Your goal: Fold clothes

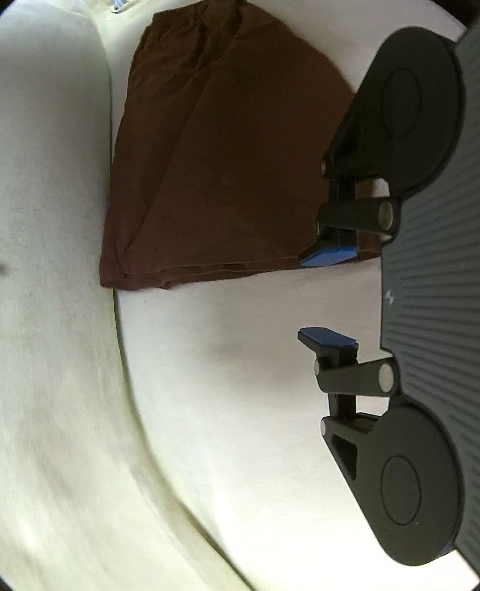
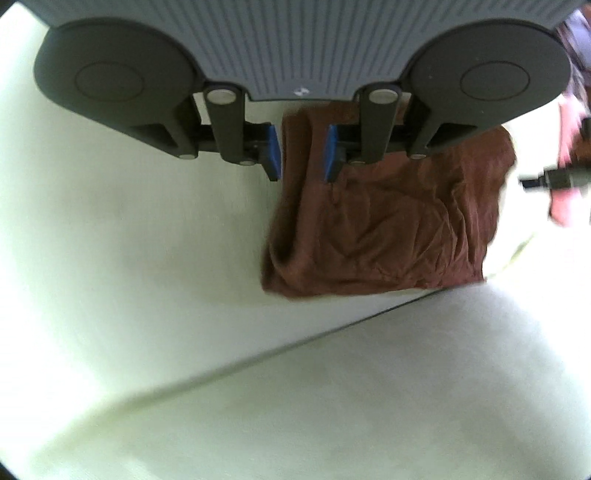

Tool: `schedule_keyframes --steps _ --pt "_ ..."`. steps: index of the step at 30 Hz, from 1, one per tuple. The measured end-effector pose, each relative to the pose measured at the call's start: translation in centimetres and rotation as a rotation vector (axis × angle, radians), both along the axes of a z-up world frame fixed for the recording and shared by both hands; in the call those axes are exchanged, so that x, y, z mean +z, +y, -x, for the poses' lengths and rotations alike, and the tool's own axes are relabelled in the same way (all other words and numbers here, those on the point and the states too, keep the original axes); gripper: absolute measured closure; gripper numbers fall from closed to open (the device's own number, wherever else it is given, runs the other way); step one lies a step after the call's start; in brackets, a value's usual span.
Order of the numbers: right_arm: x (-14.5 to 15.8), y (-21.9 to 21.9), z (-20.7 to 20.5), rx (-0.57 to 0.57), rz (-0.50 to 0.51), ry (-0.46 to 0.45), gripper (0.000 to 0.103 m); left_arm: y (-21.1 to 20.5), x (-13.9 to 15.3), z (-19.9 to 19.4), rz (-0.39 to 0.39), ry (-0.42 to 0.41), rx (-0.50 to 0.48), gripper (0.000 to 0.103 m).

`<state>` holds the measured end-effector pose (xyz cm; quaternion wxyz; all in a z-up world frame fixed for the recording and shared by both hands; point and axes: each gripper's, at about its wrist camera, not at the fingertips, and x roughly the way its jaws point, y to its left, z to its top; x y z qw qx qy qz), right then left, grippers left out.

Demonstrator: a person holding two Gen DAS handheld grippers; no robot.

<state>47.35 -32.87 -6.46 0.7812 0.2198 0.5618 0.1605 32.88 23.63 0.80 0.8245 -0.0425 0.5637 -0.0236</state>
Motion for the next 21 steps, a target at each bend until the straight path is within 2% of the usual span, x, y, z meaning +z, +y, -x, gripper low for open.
schedule_keyframes --steps 1,2,4,6,10,15,18,21 --pt "0.0 -0.3 0.2 -0.016 -0.008 -0.001 0.076 1.6 0.8 -2.9 0.037 0.004 0.024 0.060" --pt "-0.3 -0.6 1.3 -0.072 -0.040 -0.002 0.073 2.0 2.1 -3.5 0.046 0.003 0.031 0.060" --pt "-1.3 -0.8 2.9 -0.150 -0.096 -0.009 0.072 2.1 1.8 -1.9 0.114 0.002 0.093 0.058" --pt "-2.4 0.1 4.1 -0.179 -0.115 -0.015 0.068 2.3 1.1 -1.5 0.190 0.000 0.182 0.057" --pt "-4.2 1.7 5.0 -0.182 -0.126 -0.019 0.063 1.9 -1.3 -1.3 0.298 -0.030 0.332 0.057" --pt "-6.7 1.9 6.8 -0.313 -0.236 -0.053 0.056 0.6 -3.3 -0.2 0.364 -0.074 0.463 0.057" --pt "-7.7 1.5 7.7 -0.392 -0.318 -0.086 0.055 -0.2 -4.2 0.2 0.405 -0.101 0.520 0.056" --pt "-8.2 1.7 7.7 -0.409 -0.353 -0.123 0.054 -1.0 -5.0 1.1 0.441 -0.117 0.555 0.053"
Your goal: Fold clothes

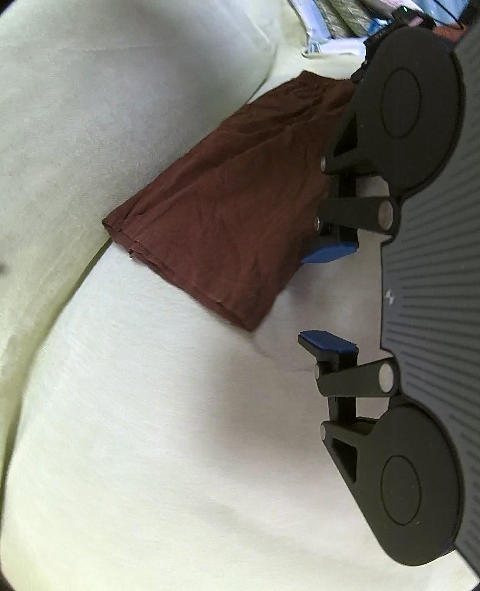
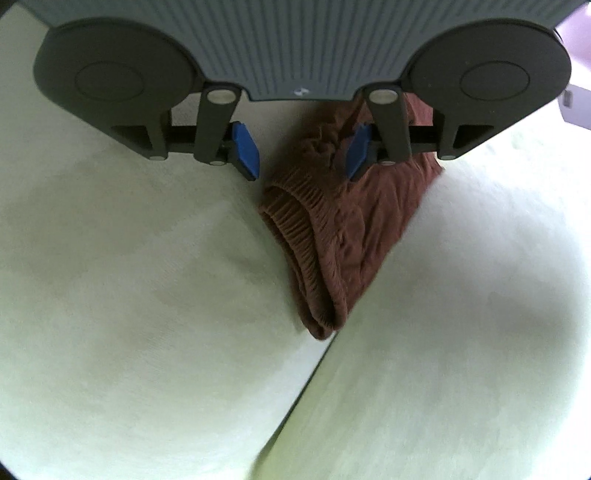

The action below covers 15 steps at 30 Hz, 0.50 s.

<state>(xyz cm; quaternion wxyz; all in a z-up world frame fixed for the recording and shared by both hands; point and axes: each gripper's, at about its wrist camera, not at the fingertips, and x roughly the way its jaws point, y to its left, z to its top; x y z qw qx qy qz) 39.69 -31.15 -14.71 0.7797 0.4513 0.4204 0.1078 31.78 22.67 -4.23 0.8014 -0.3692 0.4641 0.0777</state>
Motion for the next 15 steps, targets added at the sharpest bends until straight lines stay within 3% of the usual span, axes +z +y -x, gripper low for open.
schedule_keyframes --steps 8,15 --pt "-0.7 0.8 1.1 -0.082 -0.033 -0.063 0.055 1.2 -4.1 -0.8 0.186 -0.146 0.094 0.053" --pt "-0.9 3.0 4.0 -0.140 -0.029 -0.103 0.055 3.4 -6.0 -1.5 0.278 -0.255 0.133 0.053"
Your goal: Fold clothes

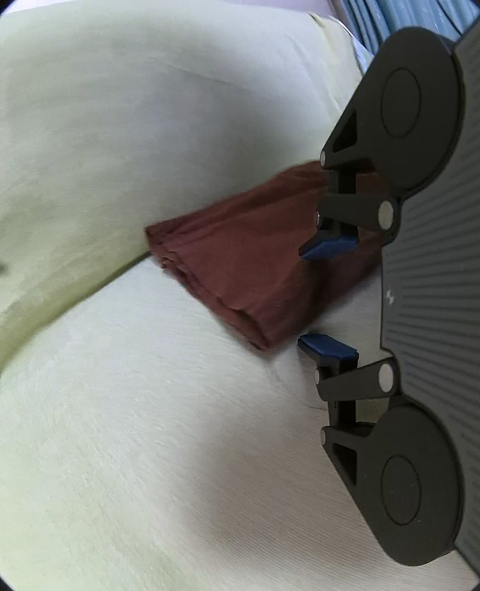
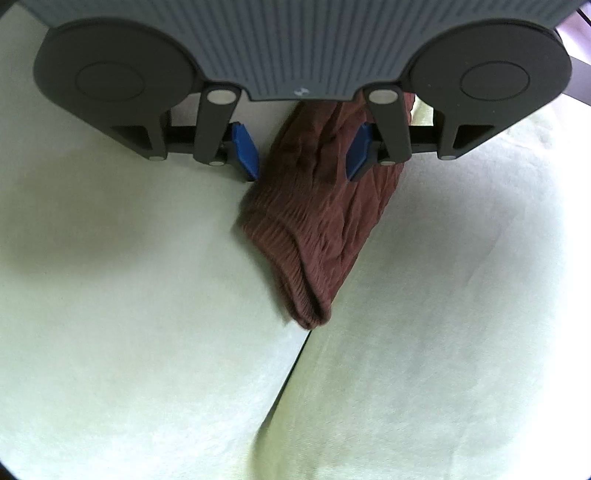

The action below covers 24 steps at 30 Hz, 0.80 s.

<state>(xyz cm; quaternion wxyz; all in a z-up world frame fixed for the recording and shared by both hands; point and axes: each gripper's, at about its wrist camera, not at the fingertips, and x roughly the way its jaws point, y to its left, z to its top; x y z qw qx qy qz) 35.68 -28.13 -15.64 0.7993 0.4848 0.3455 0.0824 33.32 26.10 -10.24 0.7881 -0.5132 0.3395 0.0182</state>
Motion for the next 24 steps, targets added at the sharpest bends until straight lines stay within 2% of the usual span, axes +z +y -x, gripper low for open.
schedule_keyframes --steps 6,8,9,10,11,13,16,17,18,24 --pt "0.2 0.9 -0.2 -0.044 0.036 -0.052 0.055 1.1 -1.0 -1.3 0.013 -0.083 -0.010 0.053" --pt "0.4 1.3 -0.7 -0.046 0.055 -0.063 0.055 1.2 -1.1 -1.9 0.011 -0.106 -0.029 0.056" --pt "0.5 1.6 -0.9 -0.047 0.061 -0.068 0.054 1.3 -1.3 -1.9 0.000 -0.105 -0.037 0.065" --pt "0.5 1.7 -1.0 -0.053 0.058 -0.068 0.054 1.3 -1.4 -2.0 -0.010 -0.104 -0.044 0.086" --pt "0.5 1.8 -1.2 -0.060 0.053 -0.069 0.055 1.4 -1.7 -2.0 -0.009 -0.098 -0.049 0.088" --pt "0.4 1.7 -1.2 -0.084 0.035 -0.065 0.059 1.4 -1.9 -1.8 -0.008 -0.109 -0.048 0.091" --pt "0.3 1.5 -0.9 -0.107 0.020 -0.048 0.072 1.2 -2.0 -1.3 -0.019 -0.135 -0.045 0.093" --pt "0.2 1.4 -0.9 -0.110 0.011 -0.037 0.088 1.2 -2.0 -1.1 -0.024 -0.138 -0.044 0.094" --pt "0.1 1.2 -0.8 -0.110 0.009 -0.024 0.096 1.0 -1.9 -0.9 -0.032 -0.149 -0.041 0.094" --pt "0.1 0.9 -0.2 -0.103 0.000 0.008 0.098 0.7 -0.6 0.0 -0.064 -0.189 -0.036 0.096"
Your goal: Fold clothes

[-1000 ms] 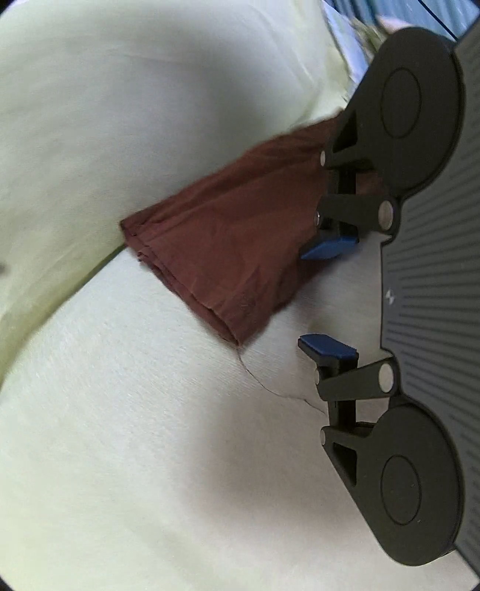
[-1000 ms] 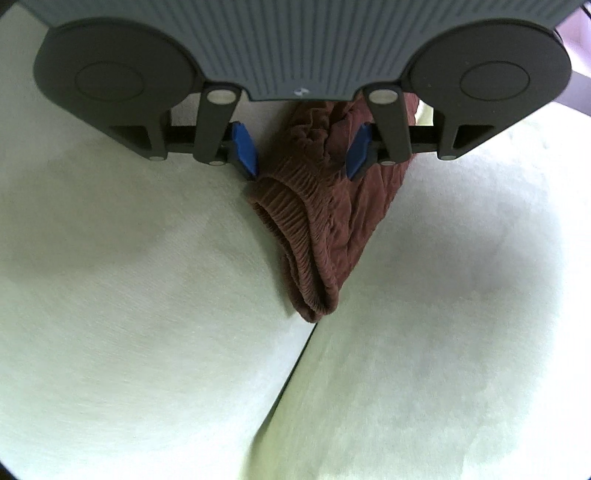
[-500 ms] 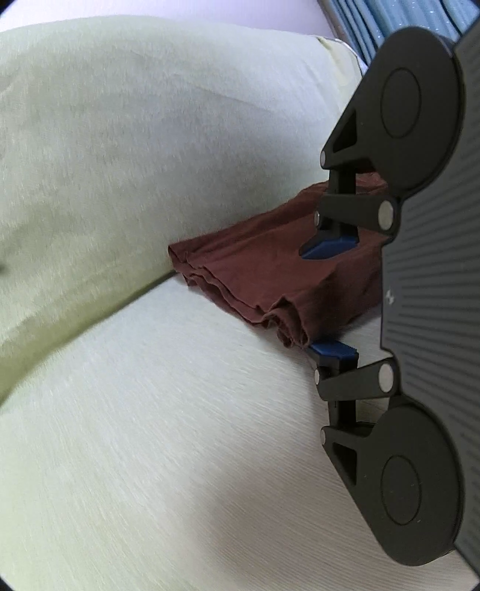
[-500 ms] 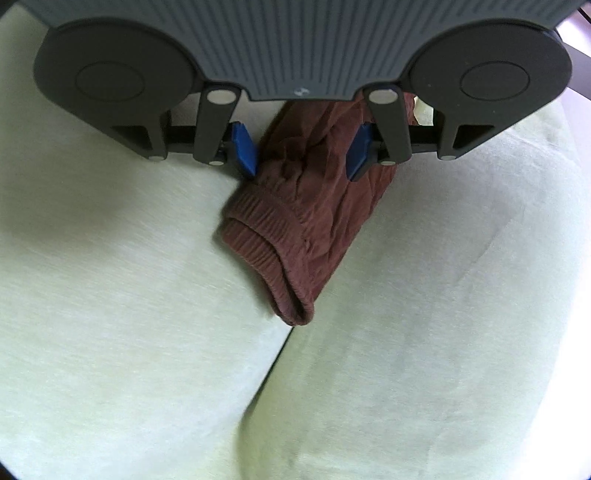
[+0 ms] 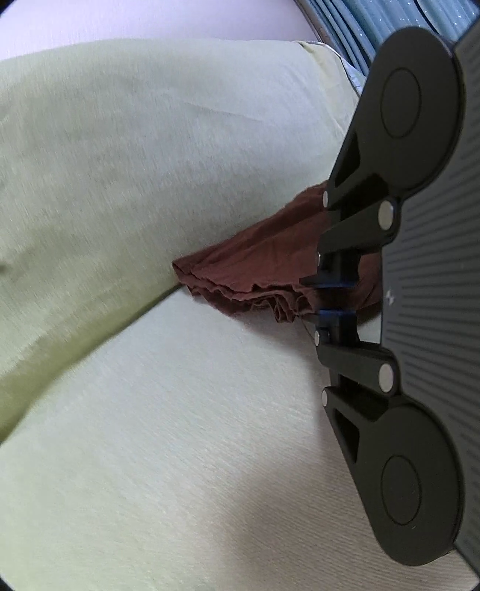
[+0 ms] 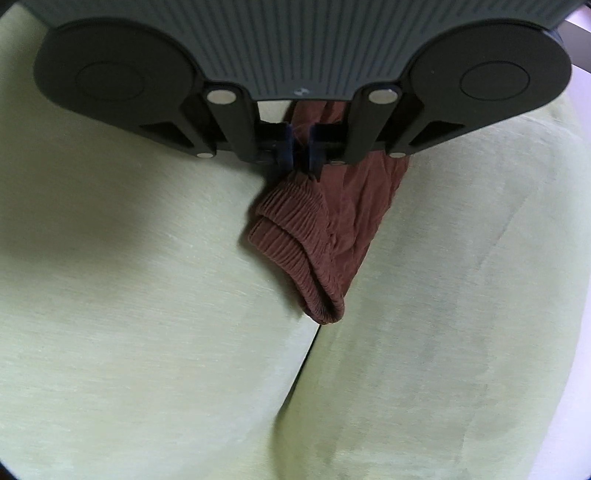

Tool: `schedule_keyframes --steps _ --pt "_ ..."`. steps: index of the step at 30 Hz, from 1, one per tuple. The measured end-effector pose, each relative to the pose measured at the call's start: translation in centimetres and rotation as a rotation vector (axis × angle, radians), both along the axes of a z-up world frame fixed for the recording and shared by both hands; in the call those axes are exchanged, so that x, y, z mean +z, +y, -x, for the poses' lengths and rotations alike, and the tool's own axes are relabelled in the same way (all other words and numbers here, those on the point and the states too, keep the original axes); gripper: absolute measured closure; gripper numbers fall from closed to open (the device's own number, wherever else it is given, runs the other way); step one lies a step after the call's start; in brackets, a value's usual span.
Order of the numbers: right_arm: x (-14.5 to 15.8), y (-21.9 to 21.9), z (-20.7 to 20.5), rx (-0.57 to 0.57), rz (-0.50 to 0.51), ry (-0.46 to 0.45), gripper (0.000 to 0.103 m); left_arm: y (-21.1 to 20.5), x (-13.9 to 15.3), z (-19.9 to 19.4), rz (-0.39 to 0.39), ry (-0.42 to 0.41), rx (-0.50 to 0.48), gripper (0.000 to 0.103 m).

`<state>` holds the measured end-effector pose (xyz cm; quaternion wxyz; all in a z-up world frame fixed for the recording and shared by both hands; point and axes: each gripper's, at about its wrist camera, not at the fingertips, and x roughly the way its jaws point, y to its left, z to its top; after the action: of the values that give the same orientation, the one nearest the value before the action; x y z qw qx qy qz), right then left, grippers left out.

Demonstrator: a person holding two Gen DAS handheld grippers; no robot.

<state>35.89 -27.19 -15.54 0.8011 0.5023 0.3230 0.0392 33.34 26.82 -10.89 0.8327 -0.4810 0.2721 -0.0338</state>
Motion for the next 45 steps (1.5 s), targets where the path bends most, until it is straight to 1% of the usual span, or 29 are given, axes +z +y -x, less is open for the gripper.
schedule_keyframes --steps 4,8,13,15,18,21,22,25,28,31,34,35,36,37,38,40,41,43,45 --pt "1.2 -0.5 1.3 0.017 -0.004 0.003 0.098 0.1 1.1 1.2 -0.011 -0.022 -0.012 0.096" --pt "2.1 -1.2 2.4 0.042 -0.013 0.028 0.098 -0.1 1.9 3.0 -0.021 -0.024 -0.019 0.096" --pt "3.3 -1.8 4.9 0.057 0.008 0.041 0.098 -1.5 2.6 7.2 -0.019 -0.012 -0.037 0.096" --pt "3.5 -2.2 6.5 0.060 0.026 0.041 0.098 -1.9 2.7 8.5 -0.018 -0.013 -0.040 0.096" --pt "4.0 -2.6 8.9 0.071 0.026 0.053 0.098 -2.8 2.4 10.8 -0.018 0.000 -0.039 0.096" --pt "4.8 -3.1 11.8 0.086 0.027 0.076 0.098 -4.1 2.6 14.0 -0.022 0.028 -0.040 0.096" --pt "4.9 -3.2 12.1 0.087 0.026 0.078 0.098 -4.2 2.7 14.8 -0.024 0.034 -0.044 0.096" --pt "5.5 -4.0 15.1 0.106 0.039 0.102 0.098 -5.1 2.8 18.5 -0.040 0.088 -0.080 0.096" --pt "5.6 -4.5 17.9 0.122 0.060 0.146 0.098 -5.8 2.8 21.1 -0.068 0.134 -0.110 0.096" --pt "5.4 -4.6 19.1 0.149 0.094 0.175 0.098 -6.0 2.2 22.7 -0.088 0.181 -0.125 0.096" --pt "5.0 -4.3 19.2 0.199 0.141 0.196 0.097 -6.1 1.7 22.5 -0.130 0.221 -0.134 0.095" --pt "5.1 -4.1 19.0 0.220 0.181 0.209 0.091 -6.2 1.6 22.2 -0.143 0.243 -0.142 0.095" --pt "5.1 -4.0 18.8 0.233 0.219 0.221 0.082 -6.2 1.5 21.9 -0.156 0.266 -0.150 0.092" --pt "5.2 -4.0 18.8 0.235 0.235 0.228 0.078 -6.3 1.4 21.6 -0.169 0.289 -0.158 0.091" --pt "5.4 -4.0 18.7 0.238 0.268 0.245 0.072 -6.3 1.4 21.5 -0.178 0.313 -0.168 0.088" --pt "5.8 -4.4 18.8 0.236 0.298 0.248 0.072 -6.1 1.6 21.3 -0.200 0.351 -0.188 0.075" --pt "6.4 -4.7 19.2 0.233 0.316 0.237 0.072 -6.0 1.8 21.3 -0.211 0.356 -0.190 0.073" --pt "7.3 -5.4 20.1 0.220 0.336 0.215 0.070 -5.1 3.1 21.5 -0.270 0.373 -0.188 0.069" --pt "8.9 -6.2 20.9 0.220 0.387 0.155 0.069 -4.3 4.5 21.7 -0.339 0.373 -0.185 0.067"
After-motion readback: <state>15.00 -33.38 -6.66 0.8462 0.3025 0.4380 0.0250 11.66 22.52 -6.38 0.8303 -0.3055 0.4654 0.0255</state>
